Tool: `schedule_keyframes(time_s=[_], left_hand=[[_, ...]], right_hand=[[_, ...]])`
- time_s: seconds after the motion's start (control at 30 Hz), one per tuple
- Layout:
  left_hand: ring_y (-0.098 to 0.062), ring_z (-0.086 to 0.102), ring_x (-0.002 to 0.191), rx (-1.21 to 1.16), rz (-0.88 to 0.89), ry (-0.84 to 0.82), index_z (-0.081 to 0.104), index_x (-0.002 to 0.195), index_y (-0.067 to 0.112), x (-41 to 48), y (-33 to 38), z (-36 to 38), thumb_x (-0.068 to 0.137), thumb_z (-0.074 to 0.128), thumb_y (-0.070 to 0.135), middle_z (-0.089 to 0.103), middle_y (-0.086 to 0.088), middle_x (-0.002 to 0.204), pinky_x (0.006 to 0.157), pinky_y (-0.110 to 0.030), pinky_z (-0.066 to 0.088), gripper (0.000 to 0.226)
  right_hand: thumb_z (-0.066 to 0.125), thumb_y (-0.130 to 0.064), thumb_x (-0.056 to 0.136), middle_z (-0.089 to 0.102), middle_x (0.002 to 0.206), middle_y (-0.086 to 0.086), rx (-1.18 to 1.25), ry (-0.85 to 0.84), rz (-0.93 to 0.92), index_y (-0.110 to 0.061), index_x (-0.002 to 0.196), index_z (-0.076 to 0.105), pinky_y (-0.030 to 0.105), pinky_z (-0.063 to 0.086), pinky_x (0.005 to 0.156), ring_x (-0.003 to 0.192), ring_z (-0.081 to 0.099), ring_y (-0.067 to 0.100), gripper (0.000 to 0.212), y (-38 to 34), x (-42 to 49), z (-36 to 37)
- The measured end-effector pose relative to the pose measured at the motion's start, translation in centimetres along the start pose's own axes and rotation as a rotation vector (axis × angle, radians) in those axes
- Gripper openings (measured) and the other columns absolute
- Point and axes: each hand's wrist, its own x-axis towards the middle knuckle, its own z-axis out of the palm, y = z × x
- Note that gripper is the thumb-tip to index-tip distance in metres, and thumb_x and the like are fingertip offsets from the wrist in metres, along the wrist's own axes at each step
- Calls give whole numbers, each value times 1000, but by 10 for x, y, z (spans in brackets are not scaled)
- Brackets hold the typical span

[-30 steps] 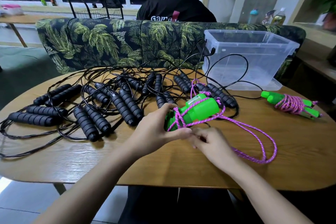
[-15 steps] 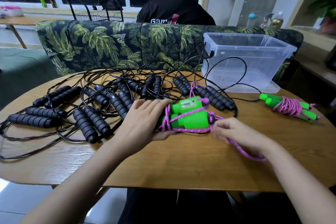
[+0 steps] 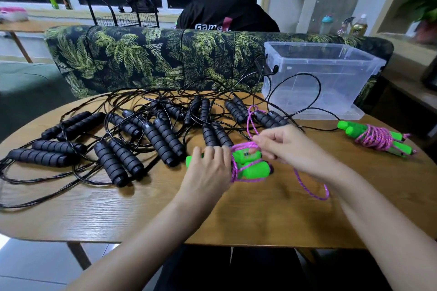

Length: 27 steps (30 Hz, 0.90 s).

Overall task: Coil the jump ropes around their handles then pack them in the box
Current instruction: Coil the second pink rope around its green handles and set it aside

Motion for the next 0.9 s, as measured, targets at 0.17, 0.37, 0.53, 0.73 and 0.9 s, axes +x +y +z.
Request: schedule_keyframes(time_s=[0.17,0.37,0.53,0.73,0.9], left_hand=[[-25,57,61,-115,-255,-91,59,82,11,5,2,-5,52,84,52,55,-5,70,53,-33,41,57],[-35,65,78,-318,-326,-136,59,99,8,4,-21,-2,68,61,62,64,-10,85,60,-43,49,62],[-32,56,112,-645,-368,-243,46,130,16,2,-37,-7,57,38,90,63,-3,118,84,-42,42,105],[-25,60,104,-871,-352,-119,49,129,17,0,-30,-11,52,47,95,66,0,111,82,-45,49,109],[-19,64,90,-747,-362,53,54,118,22,-1,-26,-13,66,48,84,68,6,95,64,-33,43,81]], right_hand=[[55,-20,99,52,53,-12,-139,48,-51,-17,69,64,15,31,54,48,46,2,31,8,-26,34],[56,-22,100,56,58,-11,-72,73,-50,-30,88,71,25,40,57,52,51,3,21,37,-48,55],[56,-23,99,55,58,-11,-108,120,0,-41,89,68,37,45,60,49,49,4,24,57,-44,60],[51,-48,92,59,60,-16,-146,112,39,-53,86,67,39,49,65,54,52,2,17,66,-28,75],[55,-40,98,57,62,-28,-258,159,-29,-57,85,63,35,48,70,61,52,-1,22,66,-28,78]])
